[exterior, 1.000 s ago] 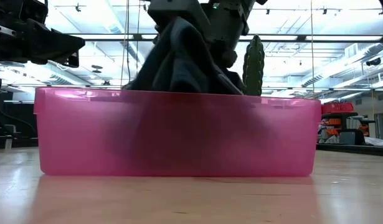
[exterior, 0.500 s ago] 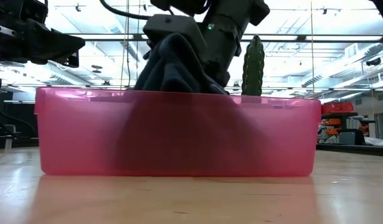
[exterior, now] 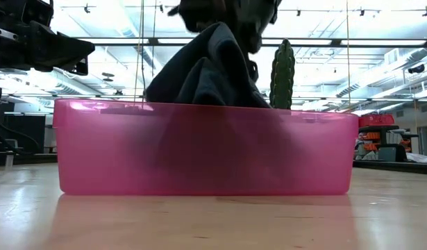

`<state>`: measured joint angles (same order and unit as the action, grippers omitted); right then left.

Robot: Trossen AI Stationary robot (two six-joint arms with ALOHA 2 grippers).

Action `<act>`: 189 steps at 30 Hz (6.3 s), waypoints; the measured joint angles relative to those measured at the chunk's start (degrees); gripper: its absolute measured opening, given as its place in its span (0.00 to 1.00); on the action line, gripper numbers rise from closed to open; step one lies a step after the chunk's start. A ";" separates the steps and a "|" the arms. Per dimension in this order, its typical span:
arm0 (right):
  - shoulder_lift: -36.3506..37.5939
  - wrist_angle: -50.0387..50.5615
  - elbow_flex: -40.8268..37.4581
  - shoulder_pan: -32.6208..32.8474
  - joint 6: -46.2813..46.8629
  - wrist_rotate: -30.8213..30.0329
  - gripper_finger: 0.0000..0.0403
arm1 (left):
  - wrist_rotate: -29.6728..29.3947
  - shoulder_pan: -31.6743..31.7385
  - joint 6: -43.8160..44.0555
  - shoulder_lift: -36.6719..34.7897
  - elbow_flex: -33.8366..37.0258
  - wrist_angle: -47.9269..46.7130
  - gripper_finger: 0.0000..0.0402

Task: Pick & Place hat
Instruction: Put the blue cap into the pink bin, then return to Home Position

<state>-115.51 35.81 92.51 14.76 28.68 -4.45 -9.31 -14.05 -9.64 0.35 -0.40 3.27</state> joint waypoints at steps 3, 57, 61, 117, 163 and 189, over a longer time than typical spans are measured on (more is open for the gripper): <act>1.65 -0.27 0.06 -0.10 -2.37 -4.21 0.00 | 0.00 0.01 -0.01 0.00 0.00 0.00 0.06; 2.33 -8.45 -7.19 5.55 -10.48 2.82 0.00 | 0.01 -0.01 0.01 0.01 0.00 -0.02 0.06; -1.51 -8.91 -7.19 4.38 -10.22 5.41 0.00 | 0.01 0.00 0.00 0.01 0.00 0.00 0.06; 53.52 -36.04 -44.29 -3.54 -29.21 3.98 0.09 | 0.01 -0.01 -0.01 0.00 0.00 -0.04 0.06; 115.52 -59.44 -91.58 -3.54 -35.13 2.56 0.09 | 0.01 -0.01 -0.01 0.01 -0.02 -0.04 0.06; 115.41 -36.63 -91.58 -3.54 -31.30 3.44 0.09 | 0.01 0.00 0.01 0.01 0.00 -0.05 0.06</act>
<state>-0.10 -0.82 0.93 11.22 -2.62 -1.01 -9.30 -14.05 -9.63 0.36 -0.40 3.22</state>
